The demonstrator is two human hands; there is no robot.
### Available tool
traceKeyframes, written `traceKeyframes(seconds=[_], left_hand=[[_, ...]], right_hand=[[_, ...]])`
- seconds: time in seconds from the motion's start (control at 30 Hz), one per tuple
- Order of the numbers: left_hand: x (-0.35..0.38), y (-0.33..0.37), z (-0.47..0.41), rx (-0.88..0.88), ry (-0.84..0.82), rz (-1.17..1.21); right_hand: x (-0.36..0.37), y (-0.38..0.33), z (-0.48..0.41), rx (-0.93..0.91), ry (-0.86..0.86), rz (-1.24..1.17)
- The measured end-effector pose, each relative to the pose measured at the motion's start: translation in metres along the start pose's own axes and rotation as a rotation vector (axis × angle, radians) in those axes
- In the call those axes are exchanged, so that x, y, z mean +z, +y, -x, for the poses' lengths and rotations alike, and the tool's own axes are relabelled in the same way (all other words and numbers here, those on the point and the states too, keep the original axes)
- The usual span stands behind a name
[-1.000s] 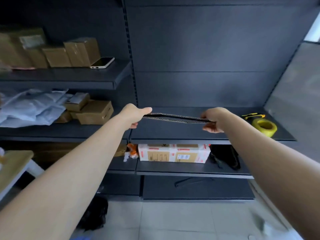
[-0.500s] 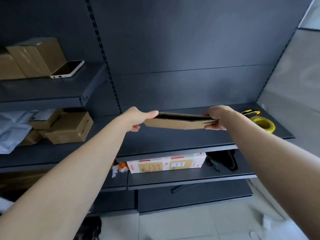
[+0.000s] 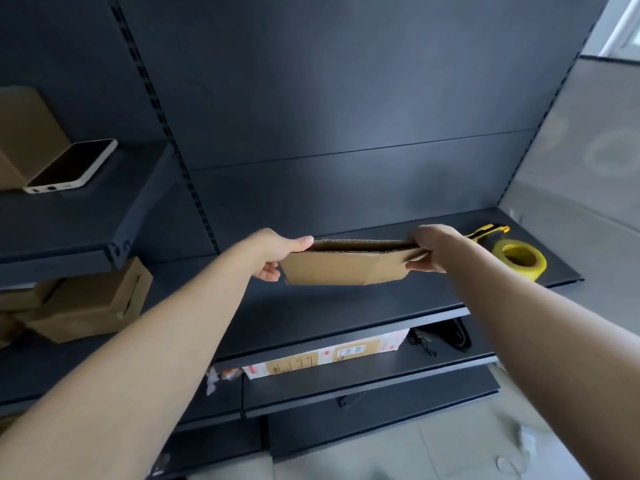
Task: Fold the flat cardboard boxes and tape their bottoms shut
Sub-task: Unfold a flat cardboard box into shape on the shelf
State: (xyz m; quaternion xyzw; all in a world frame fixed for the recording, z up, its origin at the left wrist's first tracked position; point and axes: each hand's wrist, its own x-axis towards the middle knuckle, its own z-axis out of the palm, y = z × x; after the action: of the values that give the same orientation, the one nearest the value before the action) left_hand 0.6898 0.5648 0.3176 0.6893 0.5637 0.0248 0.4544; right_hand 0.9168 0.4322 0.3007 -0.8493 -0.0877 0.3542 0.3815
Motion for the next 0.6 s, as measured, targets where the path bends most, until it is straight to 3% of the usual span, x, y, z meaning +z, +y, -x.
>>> traceKeyframes(seconds=[0.6], left_hand=[[0.041,0.028,-0.034,-0.239,0.093,0.176]], right_hand=[[-0.001,-0.048,-0.087,-0.119,-0.156,0.140]])
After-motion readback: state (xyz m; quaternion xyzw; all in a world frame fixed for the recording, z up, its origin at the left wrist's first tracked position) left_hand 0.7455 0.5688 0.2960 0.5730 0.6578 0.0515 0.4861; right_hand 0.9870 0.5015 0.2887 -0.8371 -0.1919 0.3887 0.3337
